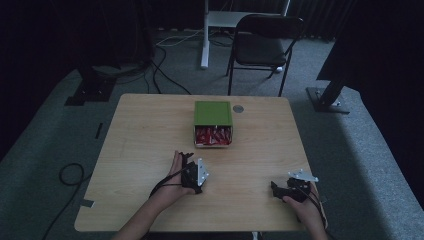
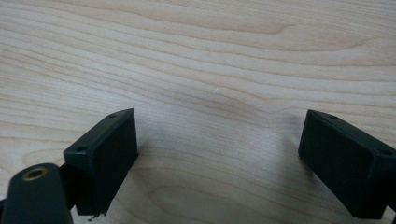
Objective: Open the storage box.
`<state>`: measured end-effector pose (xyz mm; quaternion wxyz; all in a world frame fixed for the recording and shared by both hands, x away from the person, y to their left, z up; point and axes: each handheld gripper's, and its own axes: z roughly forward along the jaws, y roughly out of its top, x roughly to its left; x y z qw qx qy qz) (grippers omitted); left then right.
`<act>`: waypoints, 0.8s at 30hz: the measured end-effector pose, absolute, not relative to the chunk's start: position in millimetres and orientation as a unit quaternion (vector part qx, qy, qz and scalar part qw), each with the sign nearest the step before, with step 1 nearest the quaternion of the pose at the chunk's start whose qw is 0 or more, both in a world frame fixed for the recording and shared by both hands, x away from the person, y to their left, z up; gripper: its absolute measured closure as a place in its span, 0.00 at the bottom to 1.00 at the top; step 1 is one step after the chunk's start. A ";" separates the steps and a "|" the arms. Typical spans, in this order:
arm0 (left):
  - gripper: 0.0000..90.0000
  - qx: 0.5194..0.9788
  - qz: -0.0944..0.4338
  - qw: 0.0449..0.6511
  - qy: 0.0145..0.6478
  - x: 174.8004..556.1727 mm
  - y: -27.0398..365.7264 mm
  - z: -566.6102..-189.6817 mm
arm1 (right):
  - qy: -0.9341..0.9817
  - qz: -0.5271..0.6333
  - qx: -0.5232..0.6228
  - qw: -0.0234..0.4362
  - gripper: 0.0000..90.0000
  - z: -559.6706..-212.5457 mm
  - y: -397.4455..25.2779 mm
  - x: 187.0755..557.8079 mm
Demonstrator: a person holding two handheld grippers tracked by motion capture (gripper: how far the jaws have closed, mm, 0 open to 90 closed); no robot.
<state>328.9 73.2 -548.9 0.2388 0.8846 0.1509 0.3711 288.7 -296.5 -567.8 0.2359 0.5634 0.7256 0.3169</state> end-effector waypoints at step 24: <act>0.22 0.859 0.470 0.192 0.059 351.0 46.5 -555.5 | 0.727 0.318 0.561 0.235 0.12 -567.8 -297.1 288.7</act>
